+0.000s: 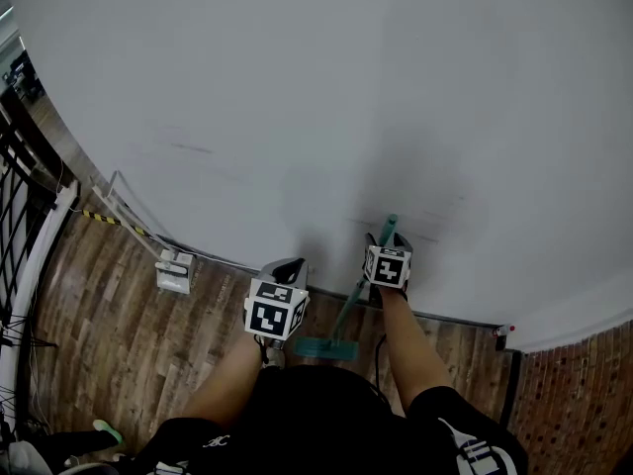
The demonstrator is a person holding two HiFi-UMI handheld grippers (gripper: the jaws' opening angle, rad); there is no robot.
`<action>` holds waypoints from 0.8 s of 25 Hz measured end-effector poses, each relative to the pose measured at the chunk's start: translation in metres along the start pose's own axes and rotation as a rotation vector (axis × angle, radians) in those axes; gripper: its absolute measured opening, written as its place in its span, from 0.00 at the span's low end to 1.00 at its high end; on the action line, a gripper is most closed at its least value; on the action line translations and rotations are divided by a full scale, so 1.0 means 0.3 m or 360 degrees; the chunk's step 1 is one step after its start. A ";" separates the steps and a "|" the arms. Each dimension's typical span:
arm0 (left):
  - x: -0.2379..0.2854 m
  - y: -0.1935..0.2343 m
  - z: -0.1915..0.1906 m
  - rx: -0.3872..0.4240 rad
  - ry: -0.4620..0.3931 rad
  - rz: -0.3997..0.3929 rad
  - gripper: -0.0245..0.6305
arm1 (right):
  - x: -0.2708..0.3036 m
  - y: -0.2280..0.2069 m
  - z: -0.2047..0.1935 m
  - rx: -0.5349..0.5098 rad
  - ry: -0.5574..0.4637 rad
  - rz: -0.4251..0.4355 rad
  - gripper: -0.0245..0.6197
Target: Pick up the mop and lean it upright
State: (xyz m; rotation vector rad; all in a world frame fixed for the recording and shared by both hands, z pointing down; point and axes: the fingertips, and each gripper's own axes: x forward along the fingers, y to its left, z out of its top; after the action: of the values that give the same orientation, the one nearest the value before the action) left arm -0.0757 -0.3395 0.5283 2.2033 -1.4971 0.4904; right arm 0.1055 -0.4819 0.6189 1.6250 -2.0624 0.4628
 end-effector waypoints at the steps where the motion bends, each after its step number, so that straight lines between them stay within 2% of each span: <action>1: 0.002 -0.004 0.002 0.0002 0.0000 -0.0002 0.03 | -0.018 0.000 0.007 0.0018 -0.0045 -0.0005 0.50; 5: 0.019 -0.016 0.010 0.0006 -0.0002 -0.0015 0.03 | -0.119 0.011 0.079 0.0039 -0.0178 0.0021 0.48; 6: 0.024 -0.018 0.011 0.0003 -0.0002 -0.0019 0.03 | -0.148 0.016 0.097 0.0045 -0.0191 0.0039 0.40; 7: 0.029 -0.021 0.012 0.0000 -0.0002 -0.0023 0.03 | -0.180 0.021 0.114 0.0054 -0.0213 0.0055 0.15; 8: 0.034 -0.025 0.014 -0.0002 -0.0003 -0.0028 0.03 | -0.214 0.027 0.131 0.0063 -0.0249 0.0076 0.06; 13: 0.056 -0.061 0.036 0.0007 -0.0049 -0.0073 0.03 | -0.354 0.052 0.165 0.0085 -0.0434 0.0155 0.06; 20: 0.055 -0.072 0.056 0.0021 -0.0117 -0.0109 0.03 | -0.451 0.127 0.124 0.0099 -0.0424 0.0253 0.06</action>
State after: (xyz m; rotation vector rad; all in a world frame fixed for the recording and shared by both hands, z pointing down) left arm -0.0487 -0.3543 0.5194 2.2974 -1.4534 0.4023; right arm 0.0881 -0.3829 0.5139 1.6400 -2.4087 0.3841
